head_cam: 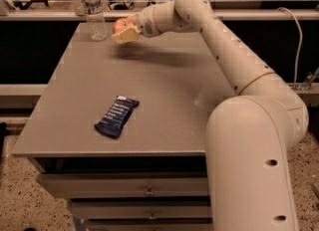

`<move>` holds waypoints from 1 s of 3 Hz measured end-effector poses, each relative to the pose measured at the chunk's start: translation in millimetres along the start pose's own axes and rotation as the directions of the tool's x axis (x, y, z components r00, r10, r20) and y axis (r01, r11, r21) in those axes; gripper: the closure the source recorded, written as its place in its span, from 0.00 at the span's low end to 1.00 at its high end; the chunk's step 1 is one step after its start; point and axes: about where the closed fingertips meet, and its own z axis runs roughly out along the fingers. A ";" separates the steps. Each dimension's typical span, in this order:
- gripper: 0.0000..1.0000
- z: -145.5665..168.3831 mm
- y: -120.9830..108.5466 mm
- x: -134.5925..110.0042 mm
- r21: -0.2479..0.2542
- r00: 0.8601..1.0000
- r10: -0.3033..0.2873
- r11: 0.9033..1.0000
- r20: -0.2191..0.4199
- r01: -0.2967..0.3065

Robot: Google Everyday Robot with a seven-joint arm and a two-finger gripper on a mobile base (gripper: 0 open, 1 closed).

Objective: Move apple near water bottle

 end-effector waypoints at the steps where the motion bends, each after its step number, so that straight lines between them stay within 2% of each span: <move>1: 1.00 28.9 9.2 -4.0 -0.018 1.000 -0.001 1.000 -0.003 0.001; 2: 1.00 50.6 7.7 -4.8 0.006 1.000 -0.012 1.000 -0.018 0.012; 3: 0.77 66.6 -7.6 -1.9 0.068 0.999 -0.012 0.998 -0.037 0.014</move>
Offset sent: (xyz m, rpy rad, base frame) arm 0.0302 0.0635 -0.0192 -0.0466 -0.0399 -0.0568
